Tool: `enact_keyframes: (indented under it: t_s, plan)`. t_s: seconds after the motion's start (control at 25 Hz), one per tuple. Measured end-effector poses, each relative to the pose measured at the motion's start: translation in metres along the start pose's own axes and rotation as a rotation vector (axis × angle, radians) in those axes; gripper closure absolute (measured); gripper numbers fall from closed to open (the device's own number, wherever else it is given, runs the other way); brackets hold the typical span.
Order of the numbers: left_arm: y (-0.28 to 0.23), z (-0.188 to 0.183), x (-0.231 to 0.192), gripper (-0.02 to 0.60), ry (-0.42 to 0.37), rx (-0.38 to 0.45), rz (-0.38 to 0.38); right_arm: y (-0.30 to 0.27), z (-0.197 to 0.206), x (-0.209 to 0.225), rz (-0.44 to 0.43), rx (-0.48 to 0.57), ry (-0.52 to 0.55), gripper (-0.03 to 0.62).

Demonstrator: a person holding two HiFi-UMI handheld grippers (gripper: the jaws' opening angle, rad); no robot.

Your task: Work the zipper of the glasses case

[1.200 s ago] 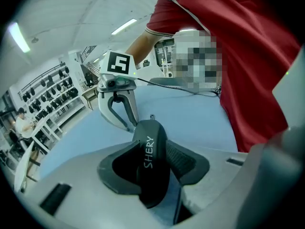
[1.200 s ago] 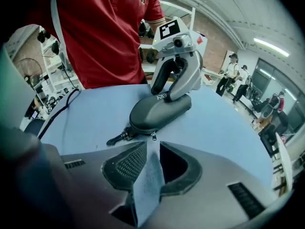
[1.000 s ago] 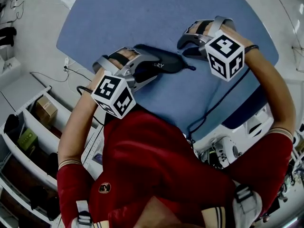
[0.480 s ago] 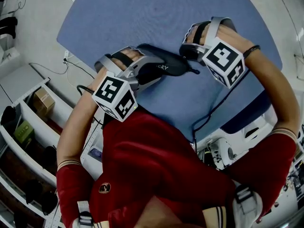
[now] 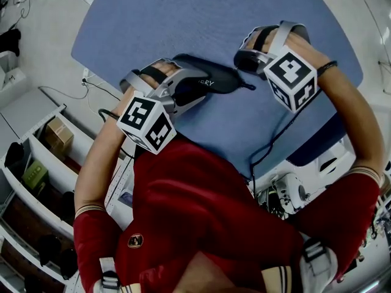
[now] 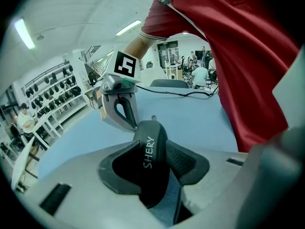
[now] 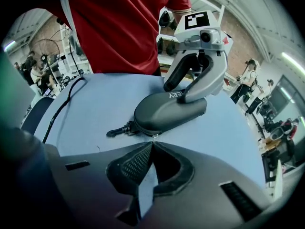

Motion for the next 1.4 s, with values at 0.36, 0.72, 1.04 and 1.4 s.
enact_keyframes:
  t_s: [0.36,0.72,1.04,1.4]
  plan:
    - [0.0,0.002,0.001,0.428,0.012,0.01,-0.011,-0.001,-0.005,-0.016,0.052,-0.038,-0.126,0.595]
    - [-0.002,0.002,0.001,0.428,0.007,0.012,-0.012,-0.006,-0.017,-0.036,0.145,-0.092,-0.293,0.595]
    - [-0.003,0.001,0.005,0.428,0.001,0.042,-0.008,-0.012,-0.032,-0.049,0.271,-0.183,-0.497,0.595]
    - [0.011,0.005,0.001,0.42,-0.04,0.089,0.019,-0.018,-0.054,-0.042,0.43,-0.3,-0.832,0.595]
Point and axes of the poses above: the fingertips, and each gripper's own axes: y backward along the fingers, x to its right, z out of its underside, the point moved 5 cm from there along y, backward along the fingers, and after that the axes turned 7 degrees about x, right-handed, at the moved point
